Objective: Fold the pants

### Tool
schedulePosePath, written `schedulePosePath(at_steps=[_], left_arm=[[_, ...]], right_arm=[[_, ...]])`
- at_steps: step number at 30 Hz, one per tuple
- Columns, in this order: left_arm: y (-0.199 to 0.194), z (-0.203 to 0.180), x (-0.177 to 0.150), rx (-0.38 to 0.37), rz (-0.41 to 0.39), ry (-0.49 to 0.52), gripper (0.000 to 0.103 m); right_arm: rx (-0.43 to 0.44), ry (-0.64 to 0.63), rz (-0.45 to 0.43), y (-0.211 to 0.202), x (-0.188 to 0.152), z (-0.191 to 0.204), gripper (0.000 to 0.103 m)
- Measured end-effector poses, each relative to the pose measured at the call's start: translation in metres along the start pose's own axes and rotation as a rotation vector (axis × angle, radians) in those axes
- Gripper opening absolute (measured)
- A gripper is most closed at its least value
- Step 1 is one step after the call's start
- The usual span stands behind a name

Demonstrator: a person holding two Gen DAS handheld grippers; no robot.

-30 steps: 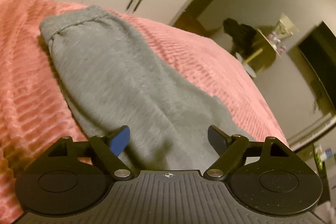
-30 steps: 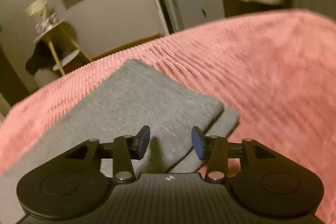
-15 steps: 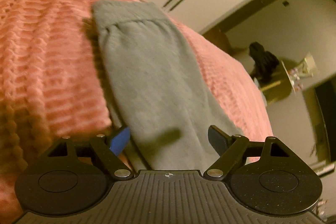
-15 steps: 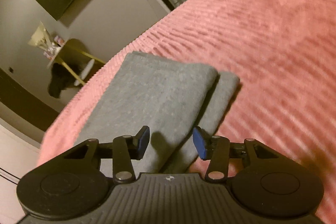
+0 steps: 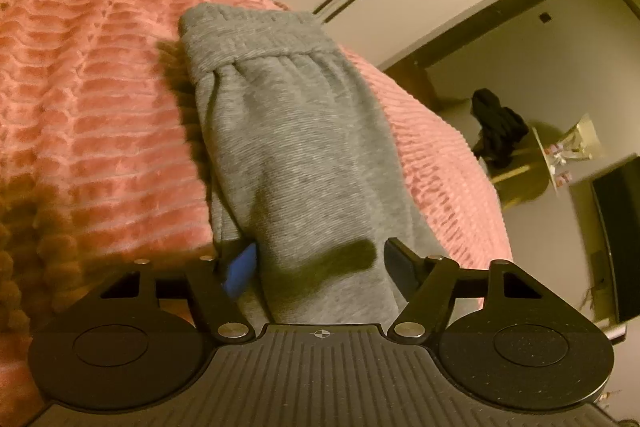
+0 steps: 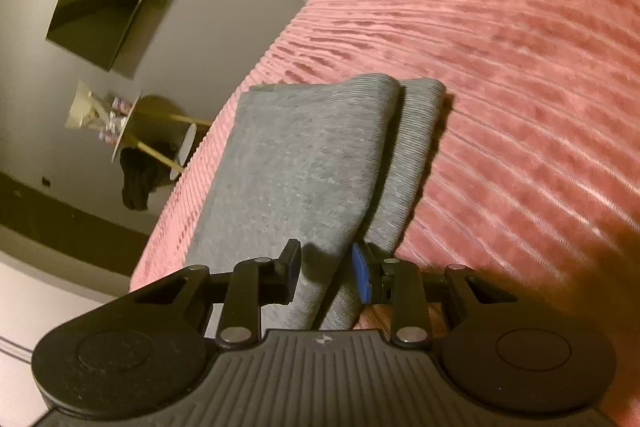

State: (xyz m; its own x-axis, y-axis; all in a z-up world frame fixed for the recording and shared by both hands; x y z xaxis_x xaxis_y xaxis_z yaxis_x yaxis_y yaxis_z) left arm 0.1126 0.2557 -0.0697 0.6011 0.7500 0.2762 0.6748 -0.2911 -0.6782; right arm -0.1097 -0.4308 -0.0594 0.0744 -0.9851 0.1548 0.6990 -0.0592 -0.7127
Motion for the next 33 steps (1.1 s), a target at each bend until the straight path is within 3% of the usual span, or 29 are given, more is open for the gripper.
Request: schedulePosePath(at_steps=[9,12,16,17,18,20,27,33], left_arm=[[0.001,-0.009,-0.002,0.029,-0.005,0.021,0.074],[0.005,-0.011,0.0,0.058,0.008,0.031,0.063],[0.01,-0.007,0.005,0.125,0.039,0.01,0.032],[0.009,-0.007,0.007,0.13,0.043,0.012,0.025],[0.008,-0.008,0.009,0.126,0.045,0.02,0.024],[0.003,-0.012,0.011,0.124,0.04,0.041,0.018],[-0.024,-0.022,0.012,0.058,-0.013,0.066,0.014],[-0.028,-0.004,0.004,0.105,0.011,0.058,0.014]], right_arm=[[0.037,0.054,0.017,0.005,0.004,-0.001,0.032],[0.032,0.049,0.016,0.011,0.008,0.004,0.032],[0.018,0.088,0.033,0.02,0.012,0.007,0.031],[0.011,0.087,0.036,0.02,0.014,0.009,0.026],[-0.008,0.072,0.038,0.019,0.015,0.012,0.014],[-0.052,0.026,0.031,0.017,0.018,0.019,0.005],[-0.096,-0.123,-0.11,-0.016,0.019,0.046,0.002],[-0.196,-0.162,-0.122,-0.012,0.011,0.035,0.002]])
Point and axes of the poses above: each gripper's, at about its wrist camera, not at the fingertips, and y roughly the way its jaws point, z to its left, x to its top, the point moved 4 cm from there along y, roughly the way its jaws point, and after that the axes turned 7 degrees about z, right-handed, at the moved point
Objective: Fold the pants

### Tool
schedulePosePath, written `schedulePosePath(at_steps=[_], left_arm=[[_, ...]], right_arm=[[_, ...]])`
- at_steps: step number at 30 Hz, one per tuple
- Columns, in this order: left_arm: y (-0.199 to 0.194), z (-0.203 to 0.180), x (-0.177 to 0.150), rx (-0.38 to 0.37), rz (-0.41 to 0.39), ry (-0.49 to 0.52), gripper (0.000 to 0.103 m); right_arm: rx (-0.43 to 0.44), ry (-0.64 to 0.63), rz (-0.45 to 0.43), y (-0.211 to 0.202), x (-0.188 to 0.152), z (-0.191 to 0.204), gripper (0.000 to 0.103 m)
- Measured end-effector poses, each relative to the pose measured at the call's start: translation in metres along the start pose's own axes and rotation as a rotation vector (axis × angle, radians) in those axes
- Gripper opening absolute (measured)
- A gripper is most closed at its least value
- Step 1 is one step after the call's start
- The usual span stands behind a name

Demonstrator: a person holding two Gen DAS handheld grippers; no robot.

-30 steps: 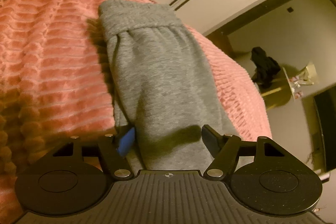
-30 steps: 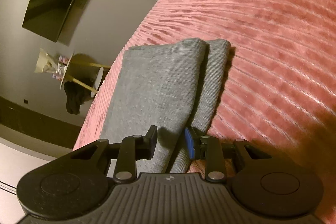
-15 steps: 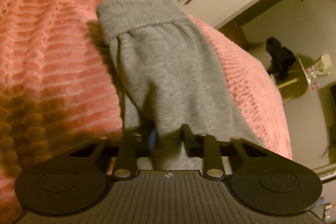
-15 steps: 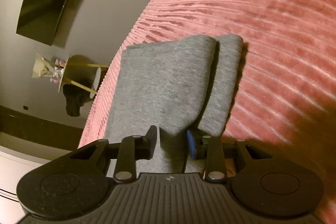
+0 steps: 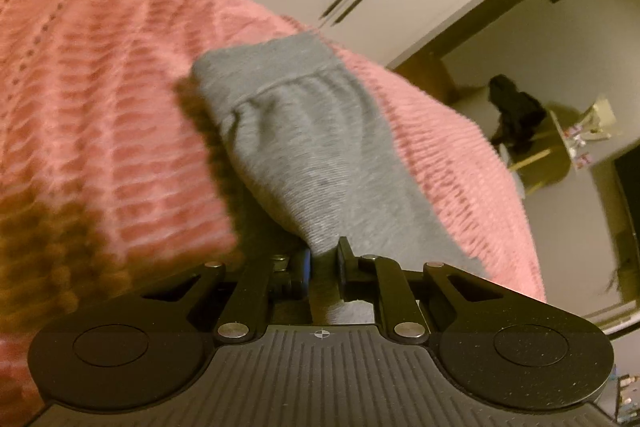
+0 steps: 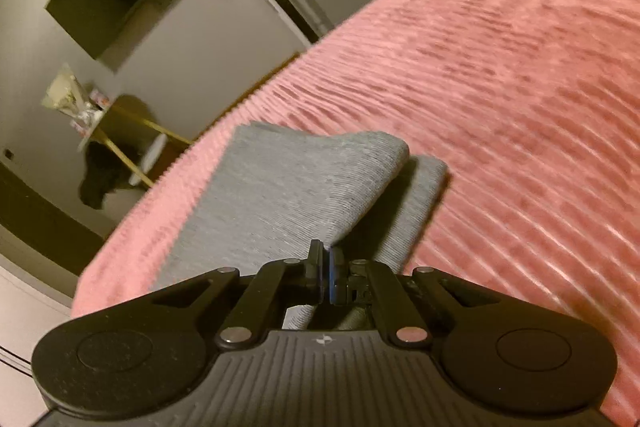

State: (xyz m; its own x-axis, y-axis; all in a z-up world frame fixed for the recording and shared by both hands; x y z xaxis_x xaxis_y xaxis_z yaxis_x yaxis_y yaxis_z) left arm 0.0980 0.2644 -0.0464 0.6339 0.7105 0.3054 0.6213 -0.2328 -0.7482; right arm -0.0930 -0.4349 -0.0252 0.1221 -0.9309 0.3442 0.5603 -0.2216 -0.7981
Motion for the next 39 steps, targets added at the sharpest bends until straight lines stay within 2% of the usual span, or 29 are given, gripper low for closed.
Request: schedulePosePath(at_steps=[2,5,7,9,11,13,15,17,18,20,23,28,30,31,34,36,39], left_arm=[[0.0,0.001,-0.003,0.014,-0.006,0.021,0.014],[-0.002,-0.005,-0.004,0.038,-0.025,0.077,0.015],[0.001,-0.009,-0.004,0.087,-0.02,0.104,0.018],[0.001,-0.014,-0.007,0.128,-0.024,0.142,0.026],[-0.006,-0.021,-0.011,0.186,-0.073,0.204,0.046],[-0.016,-0.028,-0.014,0.205,-0.111,0.245,0.06],[-0.027,-0.037,-0.018,0.186,-0.147,0.253,0.065],[-0.033,-0.047,-0.024,0.148,-0.158,0.251,0.078],[-0.034,-0.054,-0.029,0.122,-0.156,0.251,0.08],[-0.028,-0.071,-0.044,0.08,-0.124,0.273,0.083],[-0.007,-0.098,-0.075,0.032,-0.036,0.323,0.086],[0.036,-0.136,-0.141,-0.029,0.149,0.419,0.088],[0.049,-0.14,-0.16,-0.054,0.202,0.459,0.088],[0.055,-0.138,-0.169,-0.059,0.223,0.475,0.089],[0.064,-0.129,-0.178,-0.043,0.236,0.544,0.09],[0.064,-0.127,-0.175,-0.065,0.243,0.529,0.094],[0.066,-0.127,-0.177,-0.071,0.245,0.526,0.095]], right_arm=[[-0.014,0.013,0.005,0.0,-0.001,-0.003,0.002],[-0.044,-0.033,-0.02,-0.002,-0.004,0.001,0.002],[-0.068,-0.066,-0.017,0.0,-0.004,0.002,0.003],[-0.093,-0.095,0.009,0.005,-0.005,0.0,0.004],[-0.113,-0.088,0.002,0.001,-0.004,-0.005,0.007],[-0.122,-0.043,-0.006,-0.006,-0.001,-0.015,0.009],[-0.122,-0.015,-0.012,-0.012,0.003,-0.022,0.009],[-0.115,-0.032,-0.027,-0.02,0.004,-0.019,0.012],[-0.098,-0.045,-0.036,-0.024,0.004,-0.013,0.012],[-0.046,-0.067,-0.022,-0.027,-0.003,0.001,0.012],[0.067,-0.12,0.066,-0.019,-0.027,0.034,0.012],[0.232,-0.194,0.335,0.01,-0.092,0.088,0.012],[0.282,-0.18,0.452,0.023,-0.115,0.098,0.014],[0.287,-0.183,0.495,0.029,-0.124,0.101,0.015],[0.214,-0.193,0.538,0.043,-0.132,0.095,0.017],[0.238,-0.108,0.553,0.047,-0.127,0.086,0.017],[0.254,-0.046,0.533,0.05,-0.123,0.078,0.017]])
Point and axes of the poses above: each gripper's, at about its wrist camera, not at the fingertips, and y roughly the way its jaws point, z to its left, x to its top, the point moved 4 cm from there along y, roughly the way its jaws point, and after that the axes turned 7 degrees about z, right-handed, at the moved point
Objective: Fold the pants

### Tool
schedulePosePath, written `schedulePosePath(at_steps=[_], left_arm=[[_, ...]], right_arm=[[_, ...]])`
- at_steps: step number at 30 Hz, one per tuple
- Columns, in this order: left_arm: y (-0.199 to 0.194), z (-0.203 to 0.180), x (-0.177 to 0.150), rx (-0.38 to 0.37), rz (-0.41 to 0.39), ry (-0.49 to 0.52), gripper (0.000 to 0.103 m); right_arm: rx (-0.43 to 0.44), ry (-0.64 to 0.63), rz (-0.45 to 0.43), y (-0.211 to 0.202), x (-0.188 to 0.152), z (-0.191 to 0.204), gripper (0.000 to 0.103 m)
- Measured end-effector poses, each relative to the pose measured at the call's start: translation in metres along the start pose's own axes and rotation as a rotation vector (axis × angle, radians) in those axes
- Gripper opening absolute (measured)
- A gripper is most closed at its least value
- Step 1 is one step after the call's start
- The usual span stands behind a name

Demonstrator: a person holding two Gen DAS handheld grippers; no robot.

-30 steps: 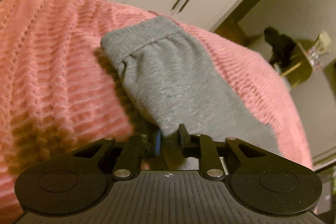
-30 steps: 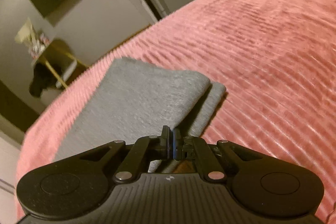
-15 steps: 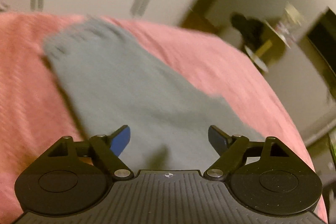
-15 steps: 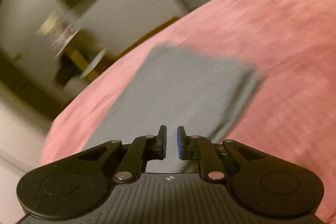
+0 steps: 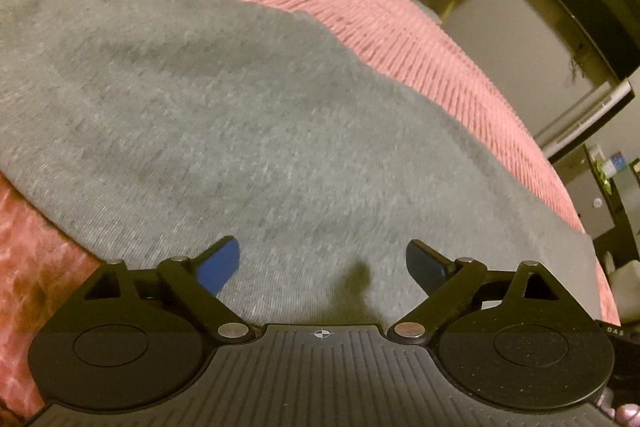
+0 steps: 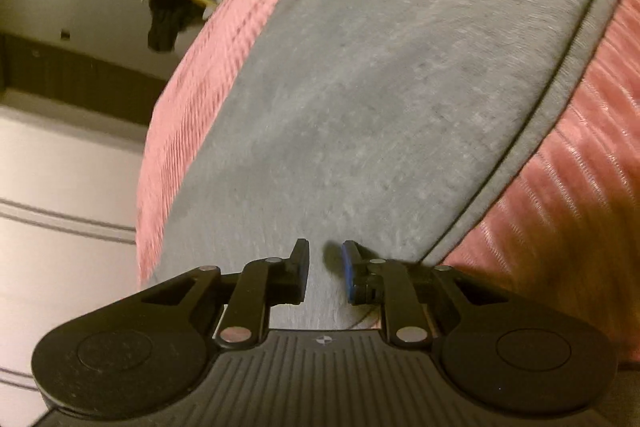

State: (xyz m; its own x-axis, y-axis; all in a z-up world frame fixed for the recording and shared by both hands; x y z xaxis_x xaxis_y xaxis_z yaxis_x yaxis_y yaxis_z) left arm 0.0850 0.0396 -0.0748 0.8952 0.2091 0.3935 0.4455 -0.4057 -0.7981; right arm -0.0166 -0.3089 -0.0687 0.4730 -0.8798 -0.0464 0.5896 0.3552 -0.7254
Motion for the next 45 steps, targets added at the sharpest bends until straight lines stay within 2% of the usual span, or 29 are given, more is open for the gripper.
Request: schedulePosePath(at_steps=[6,13,18,22,25,28,32,34,41,45], left_arm=[[0.003,-0.009,0.0,0.026,0.002,0.042,0.096],[-0.003,-0.004,0.001,0.018,-0.008,0.006,0.096],[-0.014,0.008,0.002,0.02,-0.037,-0.07,0.096],[-0.025,0.021,0.004,0.035,-0.077,-0.159,0.096],[-0.035,0.031,0.005,0.061,-0.119,-0.223,0.096],[-0.045,0.039,0.011,0.127,-0.163,-0.248,0.096],[-0.048,0.039,0.032,0.28,-0.183,-0.172,0.096],[-0.05,0.035,0.047,0.331,-0.203,-0.129,0.096],[-0.029,0.006,0.108,0.349,-0.242,-0.057,0.096],[0.01,-0.009,0.131,0.405,-0.197,0.002,0.096]], right_arm=[[0.0,0.002,-0.015,-0.001,-0.01,0.0,0.017],[-0.036,0.003,-0.085,-0.014,-0.006,-0.001,0.016],[-0.061,0.043,-0.139,-0.023,-0.005,-0.008,0.017],[-0.071,0.063,-0.15,-0.026,-0.007,-0.012,0.017],[-0.079,0.05,-0.153,-0.026,-0.008,-0.01,0.017],[-0.084,0.039,-0.156,-0.027,-0.008,-0.01,0.018],[-0.08,0.03,-0.159,-0.022,-0.008,-0.005,0.024],[-0.074,0.024,-0.163,-0.021,-0.009,-0.005,0.027],[-0.072,-0.026,-0.182,-0.017,-0.012,0.002,0.038],[-0.057,-0.029,-0.191,-0.015,-0.012,0.002,0.039]])
Point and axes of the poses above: each gripper's, at about its wrist camera, not at the fingertips, and y roughly the way its jaws point, z to its left, x to its top, the point moved 4 cm from there along y, roughly the way its jaws point, and after that the axes turned 7 degrees about z, right-handed, at the moved point
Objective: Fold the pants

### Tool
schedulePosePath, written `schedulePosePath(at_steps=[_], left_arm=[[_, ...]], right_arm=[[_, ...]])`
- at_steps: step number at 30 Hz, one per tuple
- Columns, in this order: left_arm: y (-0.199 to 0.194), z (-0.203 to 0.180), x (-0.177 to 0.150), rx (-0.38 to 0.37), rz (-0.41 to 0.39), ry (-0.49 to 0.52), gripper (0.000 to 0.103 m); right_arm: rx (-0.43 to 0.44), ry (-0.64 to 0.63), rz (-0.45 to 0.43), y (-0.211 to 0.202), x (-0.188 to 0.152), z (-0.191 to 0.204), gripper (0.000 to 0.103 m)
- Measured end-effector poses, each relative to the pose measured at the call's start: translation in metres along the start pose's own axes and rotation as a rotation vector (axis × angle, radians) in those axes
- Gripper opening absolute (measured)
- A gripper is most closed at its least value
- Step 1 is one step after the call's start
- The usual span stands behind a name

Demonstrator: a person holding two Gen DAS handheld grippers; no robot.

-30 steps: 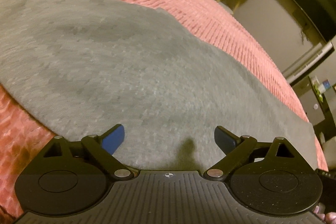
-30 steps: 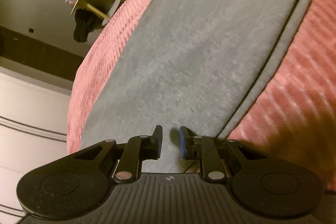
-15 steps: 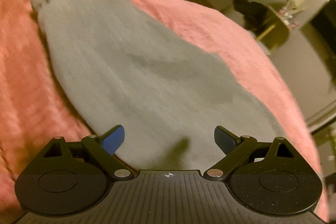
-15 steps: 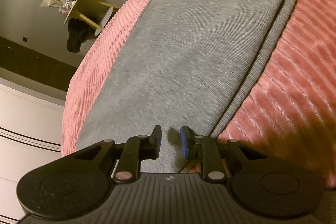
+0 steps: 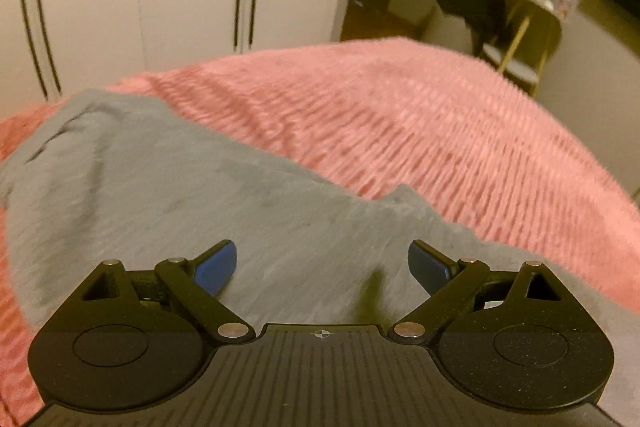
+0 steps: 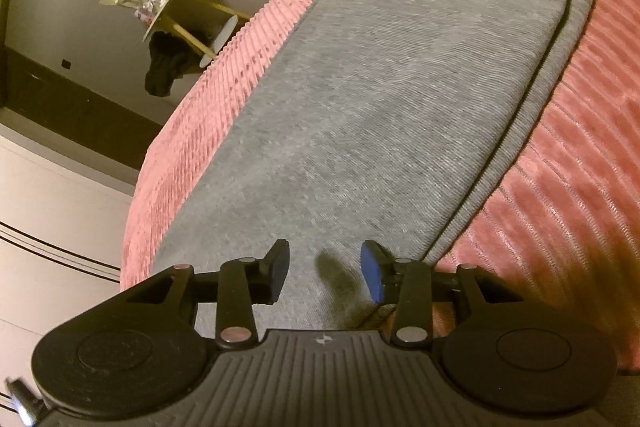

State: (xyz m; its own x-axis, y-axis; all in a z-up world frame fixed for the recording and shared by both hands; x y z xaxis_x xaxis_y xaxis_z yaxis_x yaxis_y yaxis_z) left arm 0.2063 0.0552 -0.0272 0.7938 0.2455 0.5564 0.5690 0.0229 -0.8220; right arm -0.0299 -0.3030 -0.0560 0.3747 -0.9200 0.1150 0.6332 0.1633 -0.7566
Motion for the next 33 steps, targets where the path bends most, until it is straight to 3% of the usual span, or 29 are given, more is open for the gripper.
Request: schedulePosePath(at_steps=[2,7,11,14,19,23,27,29,33], left_arm=[[0.018,-0.013,0.002,0.032,0.015,0.052,0.096],[0.058,-0.027,0.007,0.235,-0.003,0.218,0.097],[0.066,-0.022,0.016,0.251,-0.012,0.205,0.103],[0.068,-0.015,0.026,0.327,-0.023,0.201,0.103],[0.04,-0.011,0.016,0.254,-0.011,0.164,0.102],[-0.006,-0.025,-0.024,0.064,-0.033,0.232,0.102],[-0.027,-0.03,-0.076,-0.083,0.044,0.205,0.102],[-0.02,-0.025,-0.097,-0.037,0.098,0.201,0.102],[-0.025,-0.021,-0.106,0.01,0.086,0.229,0.102]], right_arm=[[0.012,0.016,0.0,0.002,0.0,-0.002,0.039],[0.038,0.042,0.0,0.007,0.002,-0.007,0.041],[0.052,0.05,0.002,0.01,0.003,-0.007,0.042],[0.054,0.049,0.002,0.01,0.004,-0.008,0.042],[0.053,0.053,-0.001,0.01,0.003,-0.007,0.042],[0.05,0.047,-0.003,0.009,0.003,-0.006,0.043],[0.051,0.048,-0.002,0.008,0.003,-0.005,0.043],[0.051,0.052,0.001,0.008,0.004,-0.004,0.043],[0.066,0.079,0.01,0.003,0.006,-0.007,0.043]])
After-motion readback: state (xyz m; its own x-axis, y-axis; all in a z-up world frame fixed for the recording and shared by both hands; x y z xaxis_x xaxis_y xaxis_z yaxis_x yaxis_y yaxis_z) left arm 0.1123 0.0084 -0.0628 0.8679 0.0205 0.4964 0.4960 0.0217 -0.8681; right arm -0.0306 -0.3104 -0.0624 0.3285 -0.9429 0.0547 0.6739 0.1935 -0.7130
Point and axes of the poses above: each gripper's, at about its wrist camera, not at the fingertips, and y roughly the way its jaws point, z to its left, x to its top, the point moved 4 cm from there along y, roughly the way its jaws point, and after that the axes turned 7 degrees about z, right-handed, at the moved point
